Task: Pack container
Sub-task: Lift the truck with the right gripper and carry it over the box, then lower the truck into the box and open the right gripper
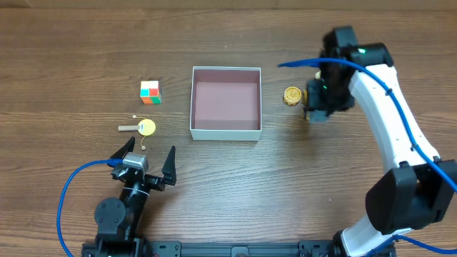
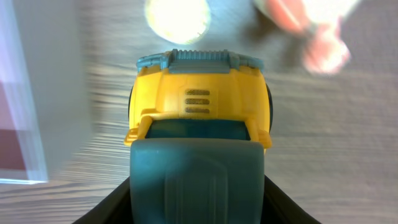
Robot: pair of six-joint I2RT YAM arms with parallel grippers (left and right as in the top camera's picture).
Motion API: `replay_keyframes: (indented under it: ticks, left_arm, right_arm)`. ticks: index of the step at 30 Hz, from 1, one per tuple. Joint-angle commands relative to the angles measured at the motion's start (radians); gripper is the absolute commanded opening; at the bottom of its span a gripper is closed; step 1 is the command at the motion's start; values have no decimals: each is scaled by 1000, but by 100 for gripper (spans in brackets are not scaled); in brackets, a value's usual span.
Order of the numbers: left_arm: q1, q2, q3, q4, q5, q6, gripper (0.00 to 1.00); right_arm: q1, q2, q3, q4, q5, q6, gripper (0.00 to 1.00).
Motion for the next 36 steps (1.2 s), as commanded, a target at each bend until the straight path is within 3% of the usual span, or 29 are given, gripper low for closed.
replay_keyframes:
  ticks: [1,14,20,36]
  left_arm:
    - [6,-8,-3,1,4,7,100]
    - [6,-8,-3,1,4,7,100]
    - [6,-8,-3,1,4,8,100]
    - [6,-8,-3,1,4,7,100]
  right_arm:
    - [94,-7,84,7,-44,39,33]
    - [382,-6,89,208,-59,199,33]
    - [405,23,89,285,-47,227,33]
    - [404,212,89,294,28,276,34]
